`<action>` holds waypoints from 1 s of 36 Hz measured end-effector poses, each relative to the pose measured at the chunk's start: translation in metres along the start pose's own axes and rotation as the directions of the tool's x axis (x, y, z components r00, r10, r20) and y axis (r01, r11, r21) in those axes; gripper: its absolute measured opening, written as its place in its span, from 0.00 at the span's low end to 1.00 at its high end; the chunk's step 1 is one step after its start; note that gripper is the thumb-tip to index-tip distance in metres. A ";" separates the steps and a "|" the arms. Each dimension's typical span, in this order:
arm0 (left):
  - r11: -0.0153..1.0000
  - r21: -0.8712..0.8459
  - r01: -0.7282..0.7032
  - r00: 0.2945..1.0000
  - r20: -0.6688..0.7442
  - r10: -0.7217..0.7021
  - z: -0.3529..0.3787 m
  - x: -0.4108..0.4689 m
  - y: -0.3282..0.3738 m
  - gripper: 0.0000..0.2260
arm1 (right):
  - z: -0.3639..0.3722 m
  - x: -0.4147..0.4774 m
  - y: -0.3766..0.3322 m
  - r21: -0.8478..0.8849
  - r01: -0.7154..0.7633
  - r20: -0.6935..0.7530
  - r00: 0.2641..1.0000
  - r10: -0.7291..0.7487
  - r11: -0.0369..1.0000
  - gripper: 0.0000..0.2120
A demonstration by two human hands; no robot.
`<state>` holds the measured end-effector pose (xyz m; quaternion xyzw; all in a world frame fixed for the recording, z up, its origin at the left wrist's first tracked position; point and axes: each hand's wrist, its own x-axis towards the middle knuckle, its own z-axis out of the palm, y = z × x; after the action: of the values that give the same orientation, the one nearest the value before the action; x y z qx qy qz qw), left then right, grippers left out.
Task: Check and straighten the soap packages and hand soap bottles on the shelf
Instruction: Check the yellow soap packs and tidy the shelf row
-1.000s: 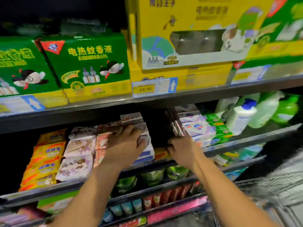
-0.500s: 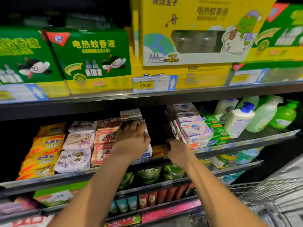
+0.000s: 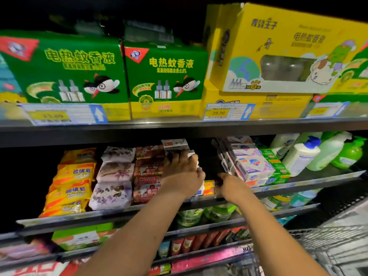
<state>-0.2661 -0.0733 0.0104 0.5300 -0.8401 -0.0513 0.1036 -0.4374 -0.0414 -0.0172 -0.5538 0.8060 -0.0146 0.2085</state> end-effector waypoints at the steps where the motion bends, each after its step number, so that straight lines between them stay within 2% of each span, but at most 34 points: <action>1: 1.000 -0.016 -0.002 1.000 -0.008 0.002 -0.001 0.000 0.000 0.19 | -0.001 0.000 -0.003 -0.037 -0.009 0.015 1.000 0.010 0.999 0.29; 6: 0.996 -0.095 0.004 1.000 -0.013 -0.005 0.002 0.002 -0.001 0.17 | -0.002 0.002 -0.011 -0.102 -0.036 0.039 0.998 0.040 0.994 0.19; 9: 0.990 -0.142 -0.007 0.998 -0.056 -0.001 0.012 0.006 -0.002 0.26 | -0.001 0.004 -0.012 -0.020 -0.063 -0.003 0.998 0.063 0.998 0.21; 11: 0.996 -0.065 -0.057 0.998 -0.023 0.056 0.016 0.008 -0.004 0.31 | 0.000 0.004 -0.012 0.075 -0.074 -0.062 0.995 0.079 0.994 0.21; 13: 0.998 -0.031 -0.048 0.999 0.023 0.049 0.011 0.005 -0.005 0.25 | 0.002 -0.001 -0.012 0.139 -0.074 -0.104 0.991 0.089 0.988 0.22; 15: 0.999 -0.039 -0.023 1.000 -0.011 0.023 0.005 0.002 -0.006 0.20 | 0.004 -0.006 -0.012 0.188 -0.066 -0.157 0.983 0.096 0.980 0.24; 20: 0.999 -0.010 -0.044 0.999 -0.006 0.044 0.003 0.002 -0.005 0.20 | 0.012 -0.016 -0.007 0.317 0.068 -0.257 0.966 0.017 0.946 0.34; 23: 0.999 -0.010 -0.040 0.999 0.000 0.040 0.003 0.002 -0.005 0.21 | 0.019 -0.027 -0.002 0.428 0.177 -0.365 0.931 -0.010 0.887 0.31; 26: 0.999 0.004 -0.043 0.999 0.002 0.043 0.003 0.002 -0.004 0.21 | 0.016 -0.042 0.002 0.457 0.263 -0.481 0.876 -0.012 0.850 0.29; 28: 0.999 0.011 -0.046 0.999 0.005 0.046 0.002 0.001 -0.005 0.20 | 0.010 -0.050 0.006 0.526 0.318 -0.527 0.850 0.009 0.789 0.31; 30: 0.999 0.010 -0.052 0.999 0.014 0.052 0.003 0.001 -0.006 0.20 | 0.004 -0.060 0.009 0.643 0.373 -0.537 0.842 0.047 0.669 0.30; 33: 0.997 0.015 -0.074 0.997 0.022 0.073 0.004 0.004 -0.010 0.22 | -0.004 -0.077 0.008 0.759 0.411 -0.524 0.846 0.100 0.505 0.24; 36: 0.987 -0.120 -0.102 0.992 0.056 0.110 0.000 0.013 -0.017 0.22 | -0.006 -0.084 0.010 0.812 0.399 -0.504 0.848 0.165 0.427 0.18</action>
<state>-0.2561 -0.0921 0.0087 0.4758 -0.8654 -0.1113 0.1108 -0.4226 0.0369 0.0124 -0.3883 0.6534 -0.6016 0.2456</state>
